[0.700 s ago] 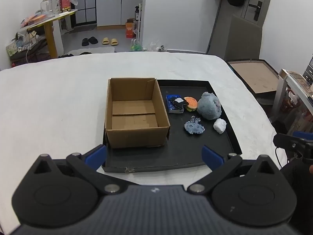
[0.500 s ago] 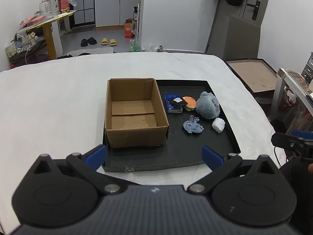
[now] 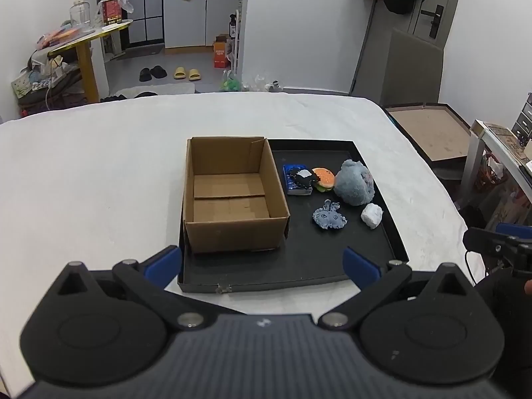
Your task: Organize soft objects
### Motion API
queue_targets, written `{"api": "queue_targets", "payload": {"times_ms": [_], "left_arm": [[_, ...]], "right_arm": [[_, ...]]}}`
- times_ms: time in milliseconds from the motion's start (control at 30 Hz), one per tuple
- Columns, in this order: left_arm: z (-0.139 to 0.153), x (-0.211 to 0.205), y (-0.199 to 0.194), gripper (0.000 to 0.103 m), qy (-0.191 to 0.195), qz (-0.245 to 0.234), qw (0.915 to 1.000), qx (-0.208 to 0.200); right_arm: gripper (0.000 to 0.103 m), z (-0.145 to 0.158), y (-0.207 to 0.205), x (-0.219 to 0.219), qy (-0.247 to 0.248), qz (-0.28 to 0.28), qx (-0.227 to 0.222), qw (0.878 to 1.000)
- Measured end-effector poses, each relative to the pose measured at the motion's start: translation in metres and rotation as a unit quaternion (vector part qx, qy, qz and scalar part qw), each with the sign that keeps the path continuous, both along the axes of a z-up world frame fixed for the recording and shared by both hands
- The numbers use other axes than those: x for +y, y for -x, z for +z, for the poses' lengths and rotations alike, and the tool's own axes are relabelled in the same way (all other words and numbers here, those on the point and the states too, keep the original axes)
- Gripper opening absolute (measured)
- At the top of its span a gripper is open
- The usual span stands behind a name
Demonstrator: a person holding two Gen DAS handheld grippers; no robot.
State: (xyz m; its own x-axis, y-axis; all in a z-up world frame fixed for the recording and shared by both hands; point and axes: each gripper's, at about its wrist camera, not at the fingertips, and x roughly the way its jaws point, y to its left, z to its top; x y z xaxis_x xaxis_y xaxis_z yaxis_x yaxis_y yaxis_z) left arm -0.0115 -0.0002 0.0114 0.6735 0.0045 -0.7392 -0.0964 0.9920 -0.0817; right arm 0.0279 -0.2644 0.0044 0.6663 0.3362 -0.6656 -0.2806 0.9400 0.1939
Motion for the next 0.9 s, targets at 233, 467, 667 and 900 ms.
{"api": "queue_targets", "payload": {"times_ms": [233, 467, 667, 900], "left_arm": [[0.0039, -0.0011, 0.0000, 0.103, 0.001, -0.004, 1.0000, -0.001], [0.0069, -0.0011, 0.0023, 0.103, 0.000, -0.004, 1.0000, -0.004], [0.0076, -0.0014, 0.0031, 0.103, -0.004, -0.004, 1.0000, -0.006], [0.0093, -0.0003, 0.0029, 0.103, -0.005, -0.004, 1.0000, -0.007]], "right_arm": [[0.103, 0.0019, 0.0024, 0.0000, 0.002, -0.002, -0.005, 1.000], [0.103, 0.0024, 0.0035, -0.0013, 0.003, -0.002, -0.007, 1.000], [0.103, 0.0021, 0.0040, -0.0013, 0.003, -0.002, -0.008, 1.000], [0.103, 0.0058, 0.0033, -0.0017, 0.004, -0.004, -0.007, 1.000]]}}
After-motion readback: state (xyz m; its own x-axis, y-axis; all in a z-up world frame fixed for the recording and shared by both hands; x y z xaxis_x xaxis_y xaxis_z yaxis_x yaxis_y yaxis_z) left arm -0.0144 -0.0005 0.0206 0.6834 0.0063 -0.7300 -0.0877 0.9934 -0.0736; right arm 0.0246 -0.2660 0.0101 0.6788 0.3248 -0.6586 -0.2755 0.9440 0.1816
